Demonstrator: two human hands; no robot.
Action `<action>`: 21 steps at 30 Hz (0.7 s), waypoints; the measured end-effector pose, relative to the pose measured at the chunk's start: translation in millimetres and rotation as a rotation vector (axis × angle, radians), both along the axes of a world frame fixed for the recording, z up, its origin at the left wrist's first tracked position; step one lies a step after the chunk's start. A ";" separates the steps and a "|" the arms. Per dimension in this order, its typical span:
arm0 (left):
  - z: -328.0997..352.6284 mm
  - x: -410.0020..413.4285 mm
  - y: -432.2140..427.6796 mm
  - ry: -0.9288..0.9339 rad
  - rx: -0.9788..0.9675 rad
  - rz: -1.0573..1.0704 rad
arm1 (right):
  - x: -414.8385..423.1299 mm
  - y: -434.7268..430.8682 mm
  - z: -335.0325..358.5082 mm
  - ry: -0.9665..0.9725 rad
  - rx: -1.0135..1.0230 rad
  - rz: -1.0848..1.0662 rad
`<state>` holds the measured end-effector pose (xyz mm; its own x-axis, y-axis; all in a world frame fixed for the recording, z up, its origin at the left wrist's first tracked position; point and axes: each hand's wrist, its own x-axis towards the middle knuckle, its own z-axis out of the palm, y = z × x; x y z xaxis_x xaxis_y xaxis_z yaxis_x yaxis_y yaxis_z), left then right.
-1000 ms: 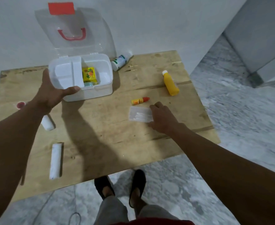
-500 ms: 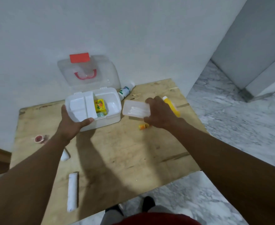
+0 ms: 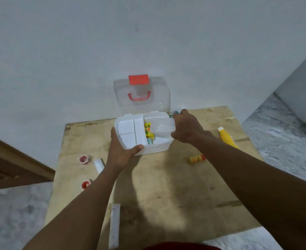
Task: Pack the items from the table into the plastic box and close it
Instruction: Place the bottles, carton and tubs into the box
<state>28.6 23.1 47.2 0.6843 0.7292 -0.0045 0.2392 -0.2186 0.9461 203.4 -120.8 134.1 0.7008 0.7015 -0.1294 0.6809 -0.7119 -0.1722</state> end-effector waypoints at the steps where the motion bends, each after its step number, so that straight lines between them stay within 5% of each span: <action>1: 0.4 -0.1 -0.3 -0.007 -0.003 0.003 | 2.8 6.5 -1.7 0.007 -0.018 0.021; 10: 4.1 2.5 0.7 -0.021 -0.033 -0.011 | 19.1 50.1 -23.0 0.056 -0.094 0.170; 21: 0.1 0.9 2.7 -0.014 -0.032 -0.005 | 11.6 75.1 -56.3 0.234 0.040 0.065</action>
<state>29.5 25.8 47.3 0.6880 0.7255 -0.0183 0.2247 -0.1890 0.9559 215.0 -45.7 77.7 0.6079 0.7522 -0.2542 0.6633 -0.6571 -0.3582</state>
